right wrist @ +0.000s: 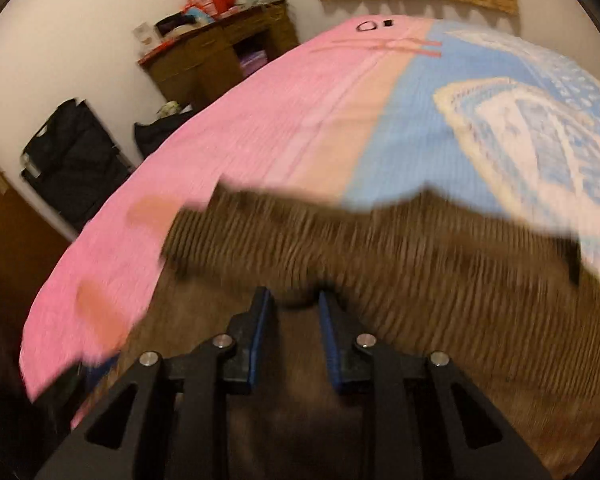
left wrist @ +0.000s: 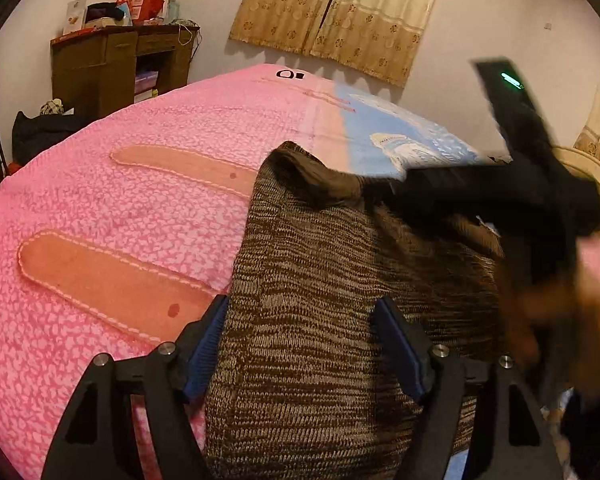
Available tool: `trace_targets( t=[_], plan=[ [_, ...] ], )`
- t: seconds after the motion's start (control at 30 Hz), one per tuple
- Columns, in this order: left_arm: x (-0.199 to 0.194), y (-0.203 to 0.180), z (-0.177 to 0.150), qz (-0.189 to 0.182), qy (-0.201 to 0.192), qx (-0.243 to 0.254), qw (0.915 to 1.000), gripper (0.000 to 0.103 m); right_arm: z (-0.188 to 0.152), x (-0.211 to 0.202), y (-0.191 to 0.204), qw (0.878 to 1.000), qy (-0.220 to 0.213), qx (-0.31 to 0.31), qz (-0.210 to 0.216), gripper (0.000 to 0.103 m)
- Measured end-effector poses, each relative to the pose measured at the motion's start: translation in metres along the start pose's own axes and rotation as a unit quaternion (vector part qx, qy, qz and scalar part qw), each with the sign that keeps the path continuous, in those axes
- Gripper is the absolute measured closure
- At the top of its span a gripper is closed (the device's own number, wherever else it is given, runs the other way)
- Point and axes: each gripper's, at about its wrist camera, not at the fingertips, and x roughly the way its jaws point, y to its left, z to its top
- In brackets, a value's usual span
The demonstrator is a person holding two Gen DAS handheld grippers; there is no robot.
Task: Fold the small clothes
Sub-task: 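Lay the hem over the collar and open both grippers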
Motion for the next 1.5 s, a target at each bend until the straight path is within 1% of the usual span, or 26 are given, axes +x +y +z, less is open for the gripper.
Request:
trace_targets(
  t=[0.07,0.1,0.2,0.3,0.4,0.5,0.53,0.63,0.73,0.77,0.83,0.9,0.93,1.03,1.07,1.1,1.13,1.17,1.23,1.27,1.3,1.33,1.37,1.4,1.43,1.5],
  plan=[
    [-0.001,0.0,-0.001,-0.001,-0.001,0.0,1.0,0.029,0.023,0.008,-0.007,0.999,-0.014,0.0,-0.03,0.076],
    [-0.001,0.0,-0.002,-0.003,-0.002,-0.002,1.0,0.029,0.034,0.01,-0.014,0.999,-0.023,0.014,-0.034,0.075],
    [-0.004,0.005,-0.005,-0.014,-0.005,-0.009,0.9998,0.029,0.046,0.002,-0.027,0.998,-0.043,0.052,-0.019,0.073],
    [-0.004,0.008,-0.004,-0.018,-0.007,-0.012,0.9997,0.029,0.034,-0.011,-0.017,0.998,-0.051,0.045,0.0,0.071],
    [-0.005,0.011,-0.003,-0.025,-0.009,-0.018,0.9995,0.029,0.012,-0.019,-0.001,0.998,-0.05,0.026,0.022,0.071],
    [-0.006,0.013,-0.003,-0.033,-0.012,-0.026,0.999,0.029,-0.005,-0.015,0.009,0.999,-0.022,0.004,0.033,0.071],
    [-0.006,0.014,-0.002,-0.035,-0.013,-0.028,0.9989,0.029,-0.011,-0.008,0.016,0.999,-0.004,-0.008,0.035,0.072],
    [-0.007,0.014,-0.002,-0.035,-0.014,-0.028,0.9989,0.029,0.0,0.015,0.023,0.999,0.012,-0.027,0.026,0.071],
    [-0.007,0.015,-0.001,-0.034,-0.014,-0.026,0.999,0.029,0.028,0.03,0.032,0.999,-0.002,-0.022,0.027,0.071],
    [-0.007,0.017,-0.002,-0.035,-0.014,-0.027,0.9989,0.029,0.043,0.035,0.033,0.999,-0.013,-0.016,0.031,0.071],
    [-0.007,0.017,-0.002,-0.038,-0.015,-0.028,0.9988,0.029,0.057,0.04,0.027,0.998,-0.02,0.008,0.053,0.071],
    [-0.006,0.019,-0.003,-0.041,-0.015,-0.03,0.9986,0.029,0.057,0.035,0.016,0.996,-0.027,0.042,0.074,0.071],
    [-0.007,0.02,-0.004,-0.042,-0.016,-0.031,0.9985,0.029,0.05,0.028,0.01,0.995,-0.032,0.049,0.076,0.071],
    [-0.007,0.022,-0.004,-0.042,-0.016,-0.031,0.9985,0.029,0.02,0.001,-0.006,0.997,-0.04,0.045,0.047,0.071],
    [-0.006,0.023,-0.004,-0.043,-0.016,-0.031,0.9985,0.029,0.001,-0.014,-0.016,0.997,-0.045,0.051,0.034,0.071],
    [-0.006,0.024,-0.004,-0.042,-0.016,-0.031,0.9985,0.029,-0.008,-0.022,-0.024,0.997,-0.046,0.054,0.025,0.071],
    [-0.006,0.024,-0.004,-0.041,-0.015,-0.029,0.9986,0.029,-0.023,-0.035,-0.036,0.997,-0.046,0.061,0.006,0.071],
    [-0.005,0.024,-0.004,-0.038,-0.014,-0.027,0.9988,0.029,-0.042,-0.051,-0.051,0.996,-0.047,0.067,-0.026,0.071],
    [-0.004,0.02,-0.003,-0.034,-0.013,-0.024,0.9991,0.029,-0.066,-0.075,-0.071,0.993,-0.051,0.072,-0.079,0.071],
    [-0.004,0.018,-0.003,-0.031,-0.012,-0.022,0.9992,0.029,-0.085,-0.094,-0.085,0.989,-0.056,0.077,-0.116,0.068],
    [-0.003,0.016,-0.003,-0.03,-0.012,-0.021,0.9993,0.029,-0.102,-0.11,-0.097,0.985,-0.059,0.089,-0.136,0.064],
    [-0.003,0.014,-0.003,-0.029,-0.011,-0.021,0.9993,0.029,-0.119,-0.124,-0.108,0.982,-0.059,0.104,-0.148,0.057],
    [-0.003,0.013,-0.003,-0.029,-0.009,-0.02,0.9993,0.029,-0.136,-0.136,-0.119,0.979,-0.059,0.118,-0.154,0.058],
    [-0.003,0.012,-0.002,-0.028,-0.008,-0.02,0.9994,0.029,-0.151,-0.146,-0.126,0.978,-0.068,0.124,-0.154,0.061],
    [-0.003,0.011,-0.002,-0.027,-0.006,-0.018,0.9994,0.029,-0.167,-0.16,-0.129,0.977,-0.085,0.119,-0.154,0.062],
    [-0.005,0.008,-0.003,-0.019,0.002,-0.008,0.9998,0.029,-0.189,-0.172,-0.13,0.975,-0.064,0.121,-0.176,0.063]
  ],
)
